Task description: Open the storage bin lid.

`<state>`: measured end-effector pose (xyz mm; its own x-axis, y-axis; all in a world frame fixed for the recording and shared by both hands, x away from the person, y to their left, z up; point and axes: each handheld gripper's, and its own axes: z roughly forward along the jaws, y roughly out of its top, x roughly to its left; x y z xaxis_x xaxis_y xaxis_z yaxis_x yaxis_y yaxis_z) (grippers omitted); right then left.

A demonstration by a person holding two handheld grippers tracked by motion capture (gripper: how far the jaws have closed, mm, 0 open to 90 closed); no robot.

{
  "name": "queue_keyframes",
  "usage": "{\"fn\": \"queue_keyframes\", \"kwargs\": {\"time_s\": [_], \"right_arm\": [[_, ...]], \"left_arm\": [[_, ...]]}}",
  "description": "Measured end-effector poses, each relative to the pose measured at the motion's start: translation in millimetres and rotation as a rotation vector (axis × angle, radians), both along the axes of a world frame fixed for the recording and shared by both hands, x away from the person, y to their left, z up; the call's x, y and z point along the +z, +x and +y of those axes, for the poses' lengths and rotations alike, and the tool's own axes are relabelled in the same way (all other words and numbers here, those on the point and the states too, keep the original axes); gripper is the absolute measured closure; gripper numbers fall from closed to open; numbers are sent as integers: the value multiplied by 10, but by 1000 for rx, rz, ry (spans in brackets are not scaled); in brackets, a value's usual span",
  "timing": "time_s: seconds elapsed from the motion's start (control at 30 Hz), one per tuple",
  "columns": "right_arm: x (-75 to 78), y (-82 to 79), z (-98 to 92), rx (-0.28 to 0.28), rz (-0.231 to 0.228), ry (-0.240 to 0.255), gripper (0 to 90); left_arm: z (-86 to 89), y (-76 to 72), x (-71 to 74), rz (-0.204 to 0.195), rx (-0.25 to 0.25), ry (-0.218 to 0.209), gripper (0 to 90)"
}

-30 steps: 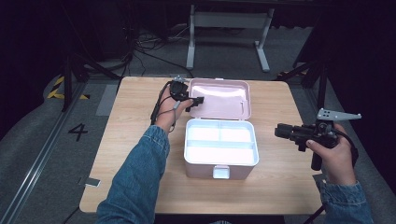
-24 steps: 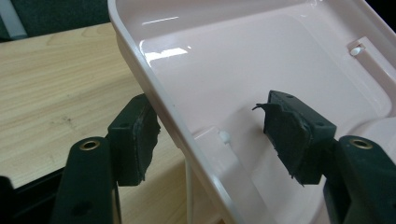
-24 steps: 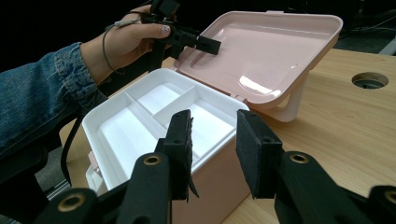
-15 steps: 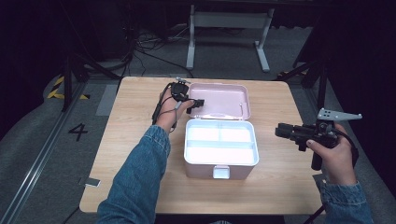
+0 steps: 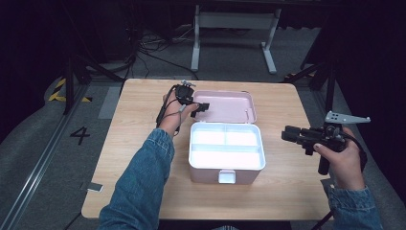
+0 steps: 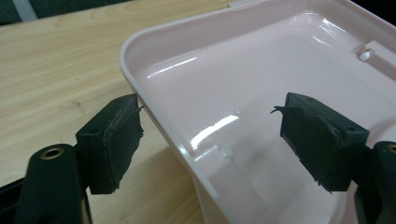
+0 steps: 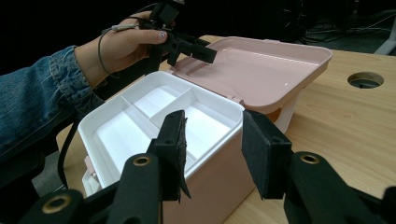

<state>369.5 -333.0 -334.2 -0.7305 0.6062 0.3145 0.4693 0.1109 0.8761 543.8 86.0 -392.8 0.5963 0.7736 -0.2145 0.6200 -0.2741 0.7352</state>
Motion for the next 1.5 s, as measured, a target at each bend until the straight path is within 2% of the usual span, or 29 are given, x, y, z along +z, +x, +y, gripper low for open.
{"fn": "queue_keyframes", "kwargs": {"time_s": [0.03, 0.13, 0.33, 0.43, 0.47, 0.7, 0.9, 1.0, 1.03, 1.1, 1.13, 1.17, 1.2, 1.27, 1.33, 1.37, 1.43, 1.5], "right_arm": [[-3, 0, -1, -1, 1, 0, 606], [-16, -4, -11, -5, 4, 1, 601], [-28, -4, -35, -19, 4, -1, 584], [-45, 12, -25, -24, 9, -9, 564], [-45, 12, -25, -24, 9, -9, 564], [-64, 91, -20, -48, 3, -56, 523], [-68, 151, -52, -64, 10, -86, 509], [-56, 187, -85, -75, 16, -95, 497], [-46, 212, -105, -82, 24, -109, 489], [-45, 231, -124, -92, 39, -125, 486], [-45, 231, -124, -92, 39, -125, 486], [-52, 244, -136, -99, 43, -135, 477], [-66, 258, -153, -110, 54, -160, 469], [-102, 290, -185, -126, 69, -218, 467], [-138, 315, -208, -138, 87, -245, 459], [-154, 325, -216, -142, 95, -254, 458], [-207, 352, -237, -148, 110, -279, 445], [-271, 375, -249, -148, 137, -309, 438]], "left_arm": [[14, -3, 20, -25, 2, 14, 222], [41, -23, 74, -48, 5, -3, 224], [69, -172, 266, -112, -42, -34, 231], [95, -355, 441, -154, -103, -40, 239], [95, -355, 441, -154, -103, -40, 239], [250, -824, 765, -227, -178, -47, 240], [521, -1155, 890, -261, -187, -39, 240], [668, -1312, 891, -261, -187, -13, 240], [740, -1413, 880, -257, -187, 6, 240], [820, -1520, 850, -249, -181, 22, 239], [820, -1520, 850, -249, -181, 22, 240], [874, -1570, 823, -252, -171, 40, 240], [922, -1598, 795, -256, -161, 52, 242], [1031, -1640, 707, -241, -129, 71, 246], [1121, -1660, 636, -229, -93, 108, 258], [1179, -1671, 582, -221, -70, 125, 259], [1252, -1680, 505, -203, -50, 132, 259], [1317, -1669, 393, -166, -29, 141, 260]]}}
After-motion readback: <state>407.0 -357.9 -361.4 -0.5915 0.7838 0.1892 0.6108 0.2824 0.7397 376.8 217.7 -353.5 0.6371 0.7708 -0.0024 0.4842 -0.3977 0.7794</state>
